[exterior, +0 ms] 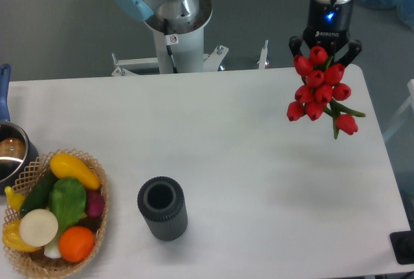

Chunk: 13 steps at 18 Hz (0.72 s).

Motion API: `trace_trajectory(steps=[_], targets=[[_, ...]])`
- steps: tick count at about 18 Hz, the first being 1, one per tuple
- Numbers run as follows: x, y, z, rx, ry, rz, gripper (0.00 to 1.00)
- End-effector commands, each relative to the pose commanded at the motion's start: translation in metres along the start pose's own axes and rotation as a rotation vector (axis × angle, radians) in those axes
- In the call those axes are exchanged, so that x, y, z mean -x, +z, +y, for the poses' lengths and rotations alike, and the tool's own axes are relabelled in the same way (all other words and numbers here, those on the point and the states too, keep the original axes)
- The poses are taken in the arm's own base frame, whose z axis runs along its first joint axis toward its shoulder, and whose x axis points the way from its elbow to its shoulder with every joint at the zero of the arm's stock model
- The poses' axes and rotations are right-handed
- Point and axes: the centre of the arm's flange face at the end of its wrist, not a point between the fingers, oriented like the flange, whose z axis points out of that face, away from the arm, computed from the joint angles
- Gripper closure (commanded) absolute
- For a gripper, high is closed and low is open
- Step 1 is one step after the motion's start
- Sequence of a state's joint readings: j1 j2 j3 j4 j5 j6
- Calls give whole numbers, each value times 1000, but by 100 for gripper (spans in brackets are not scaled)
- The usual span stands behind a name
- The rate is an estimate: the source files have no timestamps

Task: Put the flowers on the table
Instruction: 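Lift the red tulip bunch upward with the gripper, holding the stems, then carry the tulips down and toward the black vase, lowering onto the table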

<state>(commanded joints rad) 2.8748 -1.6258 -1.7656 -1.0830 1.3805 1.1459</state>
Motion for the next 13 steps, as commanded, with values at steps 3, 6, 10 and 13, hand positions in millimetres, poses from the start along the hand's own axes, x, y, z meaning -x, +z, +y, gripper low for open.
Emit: trace_trajectory(steps=[3,6,10,13], targets=[[-9,42,-9,97,43,44,69],[-19,86,-26,151,96,98,69],[-30,120,-59,193,188,122,69],[-38,143,-75,218,229,140,69]])
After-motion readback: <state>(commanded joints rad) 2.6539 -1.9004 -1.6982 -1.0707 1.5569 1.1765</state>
